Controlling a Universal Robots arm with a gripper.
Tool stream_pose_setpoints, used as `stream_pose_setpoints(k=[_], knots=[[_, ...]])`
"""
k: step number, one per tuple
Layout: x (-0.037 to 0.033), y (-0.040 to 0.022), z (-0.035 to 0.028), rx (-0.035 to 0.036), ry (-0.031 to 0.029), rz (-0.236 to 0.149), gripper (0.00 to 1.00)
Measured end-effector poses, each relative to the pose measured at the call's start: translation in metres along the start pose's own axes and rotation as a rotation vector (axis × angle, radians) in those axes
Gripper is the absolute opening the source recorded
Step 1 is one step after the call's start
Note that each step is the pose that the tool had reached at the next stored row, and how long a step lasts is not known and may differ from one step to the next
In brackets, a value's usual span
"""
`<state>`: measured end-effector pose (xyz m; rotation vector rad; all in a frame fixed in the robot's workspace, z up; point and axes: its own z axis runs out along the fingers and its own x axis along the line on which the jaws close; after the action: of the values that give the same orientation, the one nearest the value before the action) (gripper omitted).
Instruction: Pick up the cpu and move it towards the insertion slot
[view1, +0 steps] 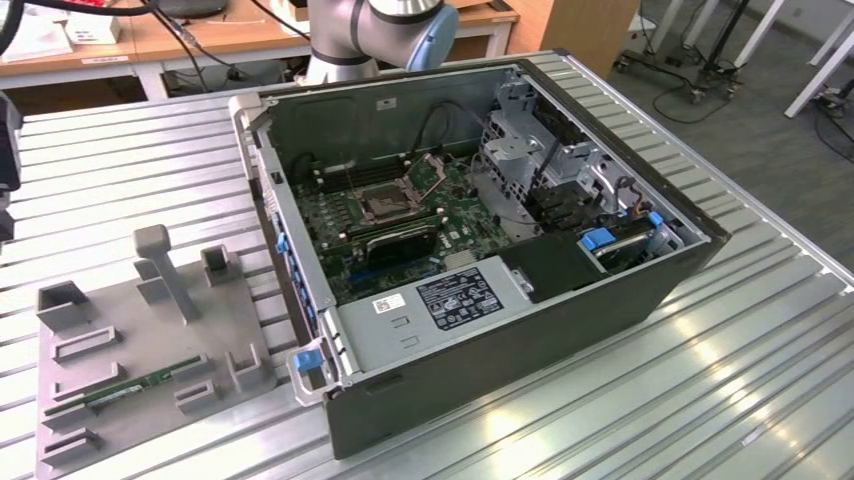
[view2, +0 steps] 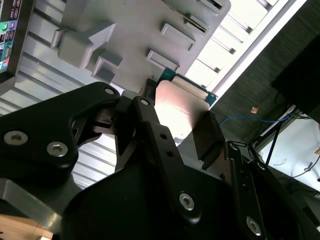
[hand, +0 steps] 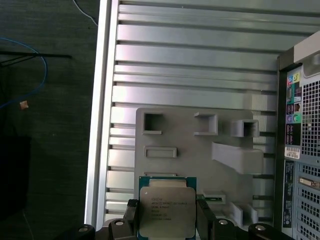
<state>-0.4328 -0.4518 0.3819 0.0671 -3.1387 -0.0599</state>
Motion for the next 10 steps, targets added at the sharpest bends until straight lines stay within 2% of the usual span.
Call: stream_pose_setpoints(k=[10], knots=[[-0.0048, -0.0002, 0.0000, 0.0000, -0.0001, 0.000, 0.55]])
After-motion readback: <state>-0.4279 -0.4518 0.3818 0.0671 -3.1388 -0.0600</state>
